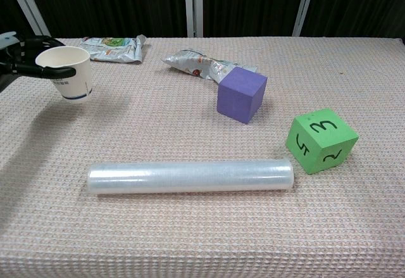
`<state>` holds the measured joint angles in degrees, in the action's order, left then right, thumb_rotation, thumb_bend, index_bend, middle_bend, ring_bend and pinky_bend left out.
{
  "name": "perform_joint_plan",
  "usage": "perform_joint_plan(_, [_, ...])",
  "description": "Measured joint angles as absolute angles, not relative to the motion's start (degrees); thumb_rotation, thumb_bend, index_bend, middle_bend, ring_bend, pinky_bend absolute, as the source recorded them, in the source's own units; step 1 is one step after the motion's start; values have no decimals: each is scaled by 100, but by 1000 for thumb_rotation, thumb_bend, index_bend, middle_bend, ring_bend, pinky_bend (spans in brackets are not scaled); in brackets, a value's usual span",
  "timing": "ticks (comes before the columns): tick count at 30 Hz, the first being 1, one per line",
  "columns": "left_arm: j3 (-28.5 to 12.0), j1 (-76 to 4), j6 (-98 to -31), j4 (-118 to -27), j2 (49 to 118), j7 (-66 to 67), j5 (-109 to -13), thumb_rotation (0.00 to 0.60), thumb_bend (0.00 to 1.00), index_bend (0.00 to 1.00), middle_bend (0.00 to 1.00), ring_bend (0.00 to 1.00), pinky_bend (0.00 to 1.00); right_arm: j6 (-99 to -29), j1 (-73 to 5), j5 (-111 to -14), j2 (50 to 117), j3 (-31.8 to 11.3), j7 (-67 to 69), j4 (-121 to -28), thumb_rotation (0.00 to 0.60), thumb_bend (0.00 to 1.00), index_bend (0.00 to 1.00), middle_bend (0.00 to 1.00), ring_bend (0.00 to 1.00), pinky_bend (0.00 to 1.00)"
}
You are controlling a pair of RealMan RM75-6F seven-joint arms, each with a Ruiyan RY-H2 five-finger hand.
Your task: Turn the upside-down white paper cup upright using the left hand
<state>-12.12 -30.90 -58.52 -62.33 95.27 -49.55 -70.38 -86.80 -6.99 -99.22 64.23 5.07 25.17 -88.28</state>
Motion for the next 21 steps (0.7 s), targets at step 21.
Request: perform_joint_plan(21, [-1226, -2760, -6418, -5494, 9747, -3553, -7224, 600, 54, 189, 152, 120, 162, -8747, -679, -9974, 6386, 507, 2490, -8899, 600, 231, 0, 10, 0, 0])
